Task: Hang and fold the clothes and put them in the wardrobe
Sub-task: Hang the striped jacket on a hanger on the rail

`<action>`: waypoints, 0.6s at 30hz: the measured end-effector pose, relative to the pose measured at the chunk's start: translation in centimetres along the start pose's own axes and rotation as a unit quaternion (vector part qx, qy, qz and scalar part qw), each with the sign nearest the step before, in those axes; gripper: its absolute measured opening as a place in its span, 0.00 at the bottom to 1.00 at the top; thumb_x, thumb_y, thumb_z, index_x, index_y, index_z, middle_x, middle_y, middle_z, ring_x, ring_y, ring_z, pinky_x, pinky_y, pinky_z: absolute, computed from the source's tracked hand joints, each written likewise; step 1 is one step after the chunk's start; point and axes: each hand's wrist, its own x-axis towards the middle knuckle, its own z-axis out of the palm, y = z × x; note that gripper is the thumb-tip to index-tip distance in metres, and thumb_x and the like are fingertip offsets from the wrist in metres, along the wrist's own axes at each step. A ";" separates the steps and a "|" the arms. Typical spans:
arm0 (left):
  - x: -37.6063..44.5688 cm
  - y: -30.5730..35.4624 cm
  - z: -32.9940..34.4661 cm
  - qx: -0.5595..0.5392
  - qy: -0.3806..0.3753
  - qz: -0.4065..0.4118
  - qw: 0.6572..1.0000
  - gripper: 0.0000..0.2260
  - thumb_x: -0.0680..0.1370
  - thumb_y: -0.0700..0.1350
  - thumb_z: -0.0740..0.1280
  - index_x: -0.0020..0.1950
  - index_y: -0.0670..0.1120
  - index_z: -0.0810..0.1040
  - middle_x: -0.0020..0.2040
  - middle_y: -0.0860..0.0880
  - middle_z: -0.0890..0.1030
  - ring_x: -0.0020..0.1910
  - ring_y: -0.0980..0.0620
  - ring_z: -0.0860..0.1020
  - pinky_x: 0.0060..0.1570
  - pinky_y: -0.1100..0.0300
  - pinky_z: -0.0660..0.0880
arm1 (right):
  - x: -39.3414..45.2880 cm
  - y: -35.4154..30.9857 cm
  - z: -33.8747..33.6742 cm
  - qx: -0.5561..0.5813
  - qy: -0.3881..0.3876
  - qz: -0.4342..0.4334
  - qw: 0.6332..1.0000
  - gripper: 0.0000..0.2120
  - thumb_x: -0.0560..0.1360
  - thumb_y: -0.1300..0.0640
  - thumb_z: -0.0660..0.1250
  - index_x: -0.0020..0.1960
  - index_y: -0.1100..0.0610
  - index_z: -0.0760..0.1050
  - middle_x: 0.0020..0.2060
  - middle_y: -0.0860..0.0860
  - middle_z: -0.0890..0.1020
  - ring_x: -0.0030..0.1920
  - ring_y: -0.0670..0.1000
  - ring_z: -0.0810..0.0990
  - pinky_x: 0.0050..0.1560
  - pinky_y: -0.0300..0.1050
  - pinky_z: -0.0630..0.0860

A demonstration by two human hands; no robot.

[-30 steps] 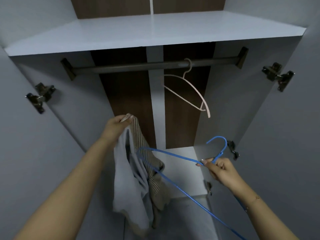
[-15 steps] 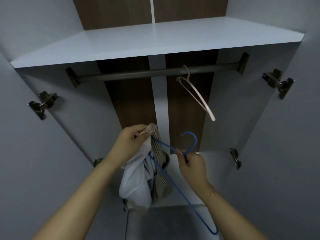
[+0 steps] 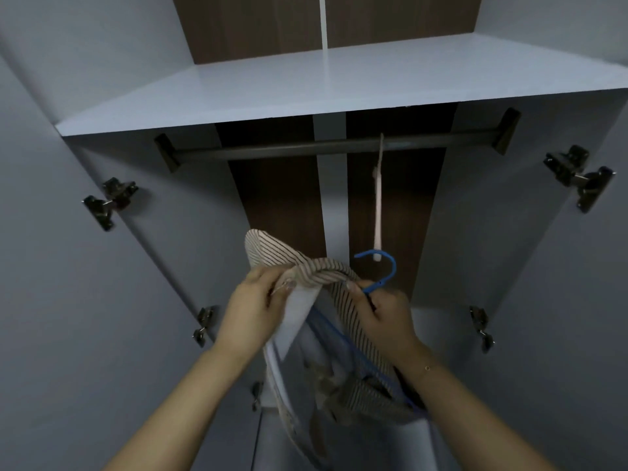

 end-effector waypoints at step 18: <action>8.1 -2.7 0.8 -0.182 -0.012 -0.003 0.983 0.11 0.82 0.48 0.61 0.41 0.48 0.75 0.35 0.56 0.76 0.38 0.61 0.73 0.43 0.61 0.69 | 1.7 0.3 -2.8 -0.159 0.064 -0.138 0.976 0.11 0.74 0.65 0.66 0.56 0.61 0.80 0.54 0.55 0.79 0.57 0.51 0.74 0.61 0.42 0.69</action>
